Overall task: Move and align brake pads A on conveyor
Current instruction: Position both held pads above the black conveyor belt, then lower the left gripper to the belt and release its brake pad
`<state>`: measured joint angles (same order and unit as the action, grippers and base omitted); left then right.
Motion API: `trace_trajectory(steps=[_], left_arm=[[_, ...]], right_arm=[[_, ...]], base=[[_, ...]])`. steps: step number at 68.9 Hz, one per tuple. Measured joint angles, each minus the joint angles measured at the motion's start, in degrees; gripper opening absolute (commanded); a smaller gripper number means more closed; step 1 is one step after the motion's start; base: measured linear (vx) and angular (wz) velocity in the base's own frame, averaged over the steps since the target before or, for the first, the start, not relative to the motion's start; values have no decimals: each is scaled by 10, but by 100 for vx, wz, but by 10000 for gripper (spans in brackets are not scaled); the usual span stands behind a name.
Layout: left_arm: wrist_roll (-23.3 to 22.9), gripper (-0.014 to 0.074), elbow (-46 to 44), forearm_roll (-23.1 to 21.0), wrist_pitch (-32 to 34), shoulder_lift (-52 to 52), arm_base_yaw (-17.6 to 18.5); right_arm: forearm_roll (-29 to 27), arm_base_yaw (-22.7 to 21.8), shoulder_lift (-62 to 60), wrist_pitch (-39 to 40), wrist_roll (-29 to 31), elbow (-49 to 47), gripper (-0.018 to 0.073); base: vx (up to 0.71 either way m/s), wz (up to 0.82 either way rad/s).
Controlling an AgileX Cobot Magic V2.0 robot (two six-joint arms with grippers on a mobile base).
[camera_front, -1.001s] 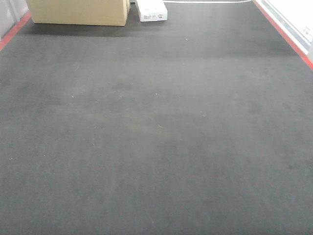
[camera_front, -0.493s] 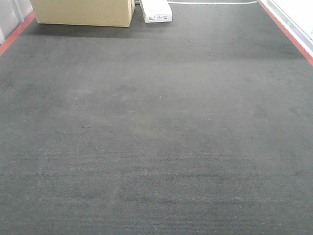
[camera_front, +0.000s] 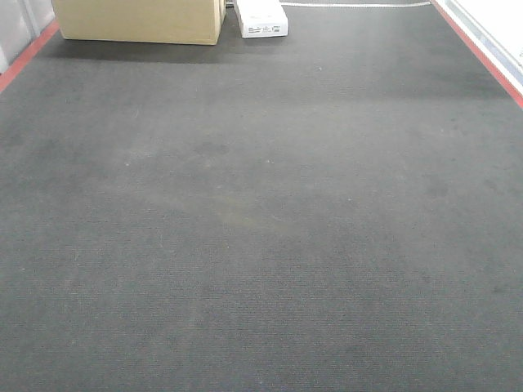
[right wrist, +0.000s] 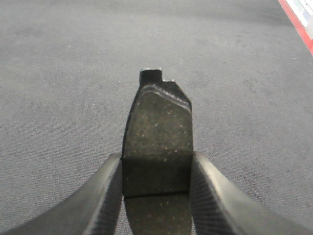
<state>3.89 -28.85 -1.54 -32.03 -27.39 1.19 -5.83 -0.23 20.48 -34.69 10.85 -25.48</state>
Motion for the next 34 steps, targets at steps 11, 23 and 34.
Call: trace_trajectory(steps=[11, 23, 34], left_arm=[[11, 146, 0, -25, 12, -7, 0], [92, 147, -14, -100, 29, -74, 0], [215, 150, -59, -212, 34, -176, 0]], right_arm=[[0, 0, 0, 0, 0, 0, 14], [0, 0, 0, 0, 0, 0, 14], [0, 0, 0, 0, 0, 0, 14]], base=[[0, 0], [0, 0], [0, 0]])
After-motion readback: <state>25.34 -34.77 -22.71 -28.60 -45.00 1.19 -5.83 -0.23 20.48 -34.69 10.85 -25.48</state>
